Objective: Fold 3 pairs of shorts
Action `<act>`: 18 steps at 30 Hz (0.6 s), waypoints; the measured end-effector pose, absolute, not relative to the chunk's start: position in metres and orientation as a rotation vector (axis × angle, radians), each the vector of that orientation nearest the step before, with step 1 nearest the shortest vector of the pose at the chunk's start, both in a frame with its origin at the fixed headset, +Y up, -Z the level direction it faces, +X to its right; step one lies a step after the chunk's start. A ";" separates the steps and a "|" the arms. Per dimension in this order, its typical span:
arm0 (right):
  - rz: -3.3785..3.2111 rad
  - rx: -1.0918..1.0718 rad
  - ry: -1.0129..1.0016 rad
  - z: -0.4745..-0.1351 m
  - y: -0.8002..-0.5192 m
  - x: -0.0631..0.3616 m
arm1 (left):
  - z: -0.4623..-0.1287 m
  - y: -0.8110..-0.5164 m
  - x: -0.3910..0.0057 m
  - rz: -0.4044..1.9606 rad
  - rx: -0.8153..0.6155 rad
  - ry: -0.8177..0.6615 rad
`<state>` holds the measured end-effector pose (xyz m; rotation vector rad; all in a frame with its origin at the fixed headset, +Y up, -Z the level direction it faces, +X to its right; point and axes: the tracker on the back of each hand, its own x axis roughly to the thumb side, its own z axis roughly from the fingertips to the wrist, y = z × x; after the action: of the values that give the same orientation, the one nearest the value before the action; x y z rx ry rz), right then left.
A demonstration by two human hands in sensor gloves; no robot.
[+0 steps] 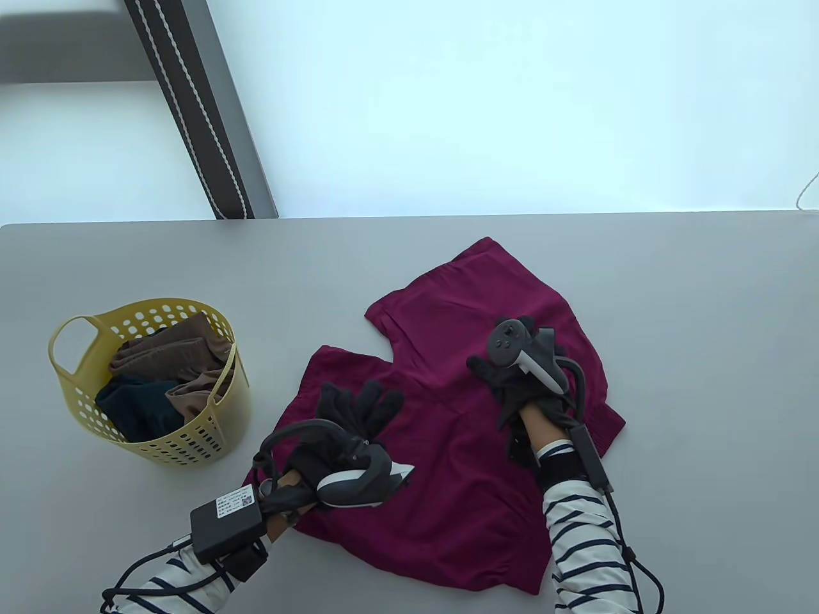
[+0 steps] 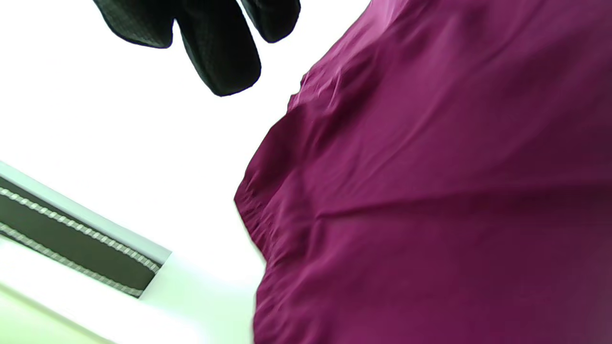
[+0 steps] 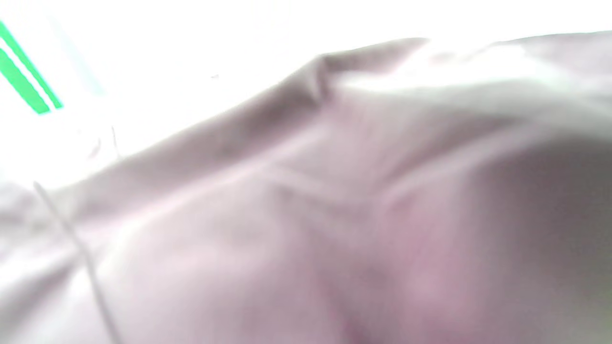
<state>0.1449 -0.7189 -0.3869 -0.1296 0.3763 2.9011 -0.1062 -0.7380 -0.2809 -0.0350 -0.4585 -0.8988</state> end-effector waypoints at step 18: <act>2.872 -0.365 0.928 -0.407 -0.784 0.164 | -0.282 -0.738 -0.137 -0.524 -0.589 -0.680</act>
<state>0.1642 -0.7837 -0.4074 -0.3647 0.9276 2.8720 -0.1370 -0.7378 -0.2815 -0.5891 -0.6802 -0.5239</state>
